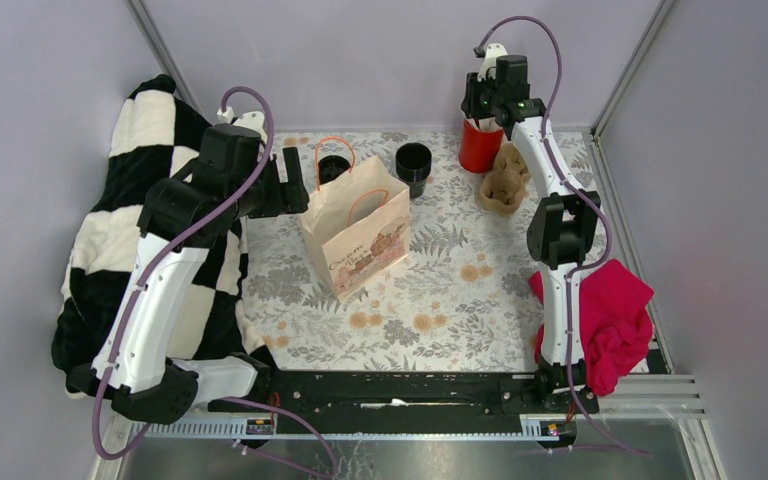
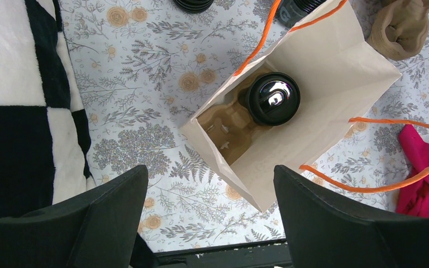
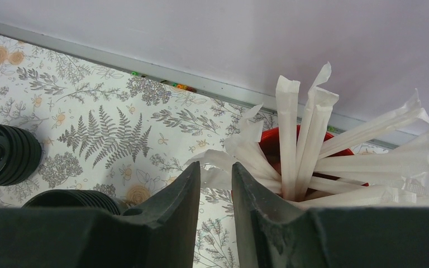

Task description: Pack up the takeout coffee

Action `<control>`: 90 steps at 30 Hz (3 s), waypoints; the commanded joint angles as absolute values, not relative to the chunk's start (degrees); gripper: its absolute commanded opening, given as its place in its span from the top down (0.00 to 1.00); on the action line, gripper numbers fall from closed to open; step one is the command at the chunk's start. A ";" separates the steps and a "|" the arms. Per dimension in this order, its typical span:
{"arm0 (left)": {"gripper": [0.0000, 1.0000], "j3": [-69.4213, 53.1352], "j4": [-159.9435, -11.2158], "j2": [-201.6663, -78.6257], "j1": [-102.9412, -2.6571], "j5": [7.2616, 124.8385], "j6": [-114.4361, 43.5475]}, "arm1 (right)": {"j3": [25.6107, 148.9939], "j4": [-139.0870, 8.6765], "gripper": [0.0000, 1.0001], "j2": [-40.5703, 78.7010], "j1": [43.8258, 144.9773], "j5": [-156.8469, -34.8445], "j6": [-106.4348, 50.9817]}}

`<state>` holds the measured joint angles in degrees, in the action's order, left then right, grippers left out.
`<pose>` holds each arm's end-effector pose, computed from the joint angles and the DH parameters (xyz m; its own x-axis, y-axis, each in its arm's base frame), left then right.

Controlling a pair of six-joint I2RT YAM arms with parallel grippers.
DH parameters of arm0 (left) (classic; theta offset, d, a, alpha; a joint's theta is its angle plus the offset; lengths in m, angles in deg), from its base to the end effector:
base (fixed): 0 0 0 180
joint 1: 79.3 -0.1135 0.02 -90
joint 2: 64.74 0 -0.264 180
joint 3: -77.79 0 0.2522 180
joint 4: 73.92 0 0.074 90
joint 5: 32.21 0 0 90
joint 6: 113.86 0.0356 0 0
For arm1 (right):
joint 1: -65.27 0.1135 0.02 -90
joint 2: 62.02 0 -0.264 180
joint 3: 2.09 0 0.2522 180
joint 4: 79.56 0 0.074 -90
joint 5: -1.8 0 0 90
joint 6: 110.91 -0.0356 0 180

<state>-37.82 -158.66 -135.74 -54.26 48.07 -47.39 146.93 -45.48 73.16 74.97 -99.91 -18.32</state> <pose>0.1810 -0.0779 0.4699 -0.6552 -0.1282 -0.7445 0.0421 0.9778 -0.2055 0.5451 0.1005 0.3223 -0.3247 -0.1004 -0.9405 -0.3677 0.9295 0.0277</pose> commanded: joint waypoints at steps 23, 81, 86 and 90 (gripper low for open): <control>0.13 -37.84 -157.12 -135.93 -54.51 48.38 -46.80 | 147.84 -45.00 0.70 75.34 75.14 -99.78 -17.82; 0.05 -30.02 -134.39 -113.23 -54.52 63.69 -50.20 | 99.52 -72.39 1.00 16.35 103.99 -118.22 -52.21; 0.05 -25.97 -134.15 -107.92 -54.51 63.48 -50.15 | 95.18 -70.70 1.00 17.62 109.56 -109.08 -42.11; 0.05 -22.58 -133.62 -105.17 -54.51 63.29 -51.07 | 97.17 -69.93 0.92 22.13 111.11 -111.31 -42.10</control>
<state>-24.53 -136.96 -107.68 -54.26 61.95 -50.15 95.26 -67.93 18.89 109.94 -114.14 -46.82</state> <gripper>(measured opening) 0.948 0.017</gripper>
